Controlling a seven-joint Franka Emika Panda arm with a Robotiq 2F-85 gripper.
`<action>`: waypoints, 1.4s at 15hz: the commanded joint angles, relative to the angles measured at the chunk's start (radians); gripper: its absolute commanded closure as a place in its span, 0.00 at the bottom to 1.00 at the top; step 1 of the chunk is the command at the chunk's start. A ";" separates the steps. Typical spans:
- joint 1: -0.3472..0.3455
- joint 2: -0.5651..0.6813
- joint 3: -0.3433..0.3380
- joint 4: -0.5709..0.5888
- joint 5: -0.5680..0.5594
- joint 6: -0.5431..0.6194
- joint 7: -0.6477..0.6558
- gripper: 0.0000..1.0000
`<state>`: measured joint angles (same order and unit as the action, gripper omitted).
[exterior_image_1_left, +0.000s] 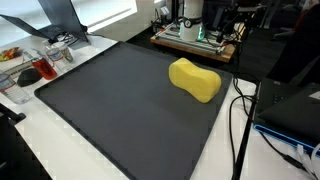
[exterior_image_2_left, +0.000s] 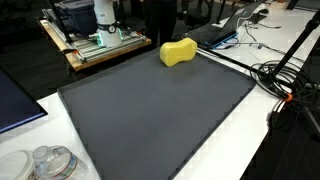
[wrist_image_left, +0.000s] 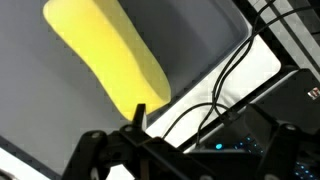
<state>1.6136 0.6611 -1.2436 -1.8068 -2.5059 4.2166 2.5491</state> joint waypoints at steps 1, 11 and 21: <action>-0.024 -0.004 0.055 -0.060 -0.009 0.000 0.149 0.00; -0.072 0.034 -0.115 -0.198 0.118 0.020 0.196 0.00; 0.035 0.122 -0.165 0.102 -0.006 0.029 0.041 0.00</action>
<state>1.6312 0.7257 -1.3995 -1.7896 -2.5115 4.2148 2.6616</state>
